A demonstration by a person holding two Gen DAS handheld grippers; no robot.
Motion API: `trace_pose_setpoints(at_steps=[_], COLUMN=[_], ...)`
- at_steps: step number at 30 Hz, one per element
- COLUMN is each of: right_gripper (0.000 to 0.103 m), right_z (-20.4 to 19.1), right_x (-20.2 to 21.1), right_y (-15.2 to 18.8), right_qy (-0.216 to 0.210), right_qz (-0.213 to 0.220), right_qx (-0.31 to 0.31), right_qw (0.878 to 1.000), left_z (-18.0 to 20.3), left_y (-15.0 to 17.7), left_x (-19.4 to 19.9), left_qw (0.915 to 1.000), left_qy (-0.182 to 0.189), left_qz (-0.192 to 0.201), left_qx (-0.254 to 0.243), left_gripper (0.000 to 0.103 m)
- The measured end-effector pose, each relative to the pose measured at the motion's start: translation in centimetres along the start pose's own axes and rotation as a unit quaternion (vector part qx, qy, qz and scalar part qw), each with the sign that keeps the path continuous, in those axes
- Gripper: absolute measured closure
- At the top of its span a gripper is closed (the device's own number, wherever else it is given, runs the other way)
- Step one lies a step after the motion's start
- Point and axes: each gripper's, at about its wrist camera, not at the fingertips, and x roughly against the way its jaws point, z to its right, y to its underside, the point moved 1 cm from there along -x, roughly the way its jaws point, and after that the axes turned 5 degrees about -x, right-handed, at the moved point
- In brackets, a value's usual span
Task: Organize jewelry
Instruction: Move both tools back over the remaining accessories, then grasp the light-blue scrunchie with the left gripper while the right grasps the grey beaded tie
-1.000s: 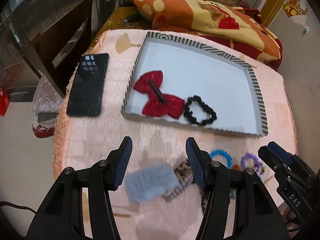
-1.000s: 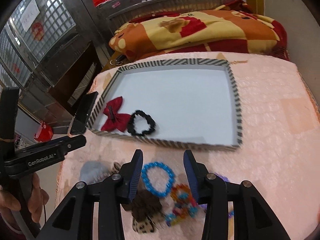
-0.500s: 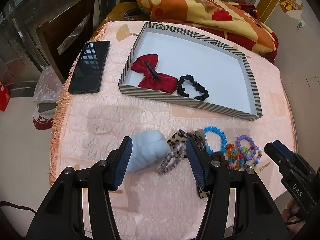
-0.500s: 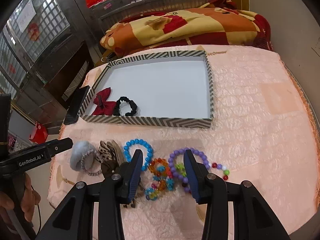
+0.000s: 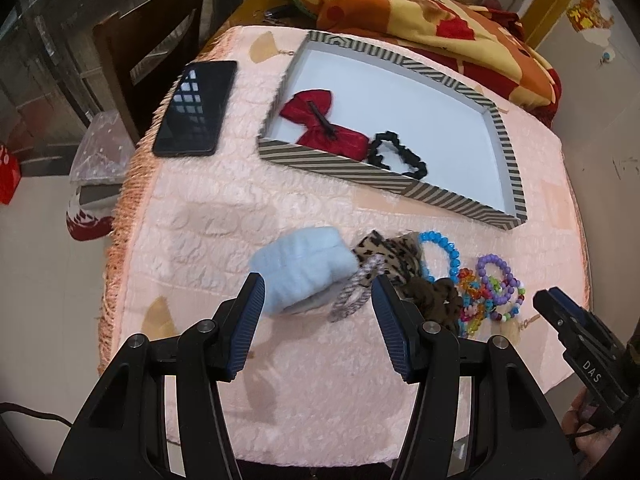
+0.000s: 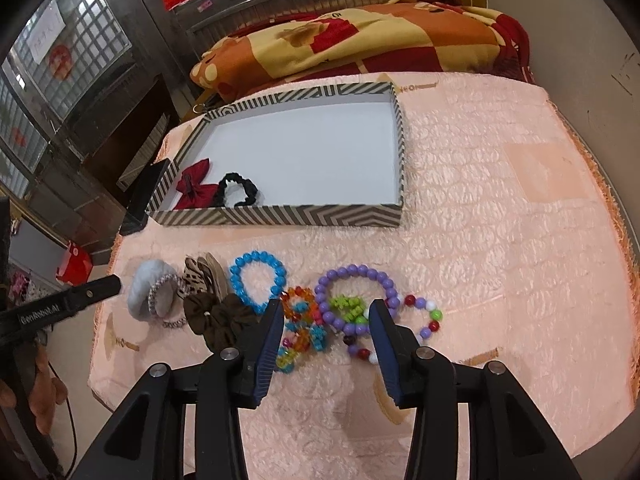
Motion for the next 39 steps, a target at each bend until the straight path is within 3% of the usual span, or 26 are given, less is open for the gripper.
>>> trace_pose_setpoints(at_steps=[3, 14, 21, 29, 34, 39], right_gripper=[0.048, 0.048, 0.048, 0.048, 0.048, 0.048], right_z=[0.6, 2.3, 2.2, -4.9, -7.9, -8.3], right_x=[0.1, -0.8, -1.2, -0.3, -1.1, -2.1], right_y=[0.4, 1.7, 2.0, 1.9, 1.7, 1.3], right_qy=[-0.002, -0.016, -0.031, -0.13, -0.13, -0.122], right_qz=[-0.001, -0.022, -0.033, -0.032, -0.038, -0.049], right_qx=[0.0, 0.004, 0.013, 0.079, 0.104, 0.096], right_qw=[1.0, 1.0, 0.999, 0.988, 0.985, 0.987], left_z=[-1.3, -4.4, -3.8, -4.0, -3.4, -2.5], left_y=[0.5, 1.9, 2.2, 2.6, 1.9, 1.1], left_x=[0.2, -1.1, -2.1, -3.8, -4.4, -5.2], left_qw=[0.9999, 0.998, 0.9989, 0.9967, 0.9941, 0.9866], left_qy=[0.001, 0.026, 0.025, 0.02, 0.026, 0.037], left_qz=[0.001, -0.022, -0.036, -0.049, -0.035, -0.033], left_qx=[0.011, 0.053, -0.015, -0.062, -0.1, -0.155], left_gripper=[0.048, 0.043, 0.042, 0.042, 0.042, 0.042])
